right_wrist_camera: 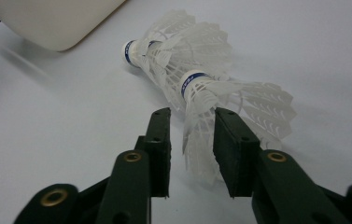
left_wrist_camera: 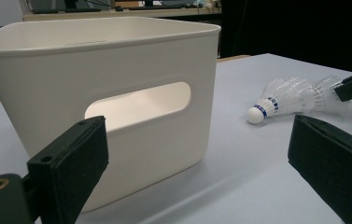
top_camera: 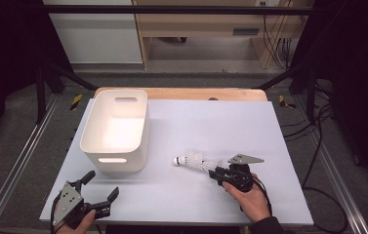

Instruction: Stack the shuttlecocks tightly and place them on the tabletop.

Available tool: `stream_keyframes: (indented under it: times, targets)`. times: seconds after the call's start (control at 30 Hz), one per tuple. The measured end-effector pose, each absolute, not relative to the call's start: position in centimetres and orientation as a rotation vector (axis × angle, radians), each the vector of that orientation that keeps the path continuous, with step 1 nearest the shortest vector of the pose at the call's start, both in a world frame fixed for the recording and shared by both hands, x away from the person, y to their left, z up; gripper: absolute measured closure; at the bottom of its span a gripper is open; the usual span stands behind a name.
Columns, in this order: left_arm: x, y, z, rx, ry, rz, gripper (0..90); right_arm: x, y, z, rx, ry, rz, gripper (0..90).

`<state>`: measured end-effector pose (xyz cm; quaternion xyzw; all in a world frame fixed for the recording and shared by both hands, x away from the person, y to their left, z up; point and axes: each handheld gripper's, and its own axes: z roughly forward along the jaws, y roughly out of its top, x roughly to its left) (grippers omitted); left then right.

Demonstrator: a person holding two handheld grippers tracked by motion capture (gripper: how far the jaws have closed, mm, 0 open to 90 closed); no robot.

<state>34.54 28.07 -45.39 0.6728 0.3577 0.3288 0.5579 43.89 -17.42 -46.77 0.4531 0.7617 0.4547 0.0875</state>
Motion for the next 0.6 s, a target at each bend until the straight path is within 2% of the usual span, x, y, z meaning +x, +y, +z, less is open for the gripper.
stream_keyframes:
  times: [0.17,0.3,0.6]
  targets:
    - [34.53,28.05,-45.39,1.59,0.843,0.776,5.1,44.14,-17.71,-46.82,1.349,2.253,1.391,83.0]
    - [34.54,28.04,-45.4,1.59,0.842,0.776,5.1,44.27,-17.94,-46.86,1.331,2.256,1.408,89.3]
    - [34.55,28.03,-45.41,1.59,0.843,0.776,5.1,44.74,-18.06,-46.57,1.293,2.271,1.465,90.0]
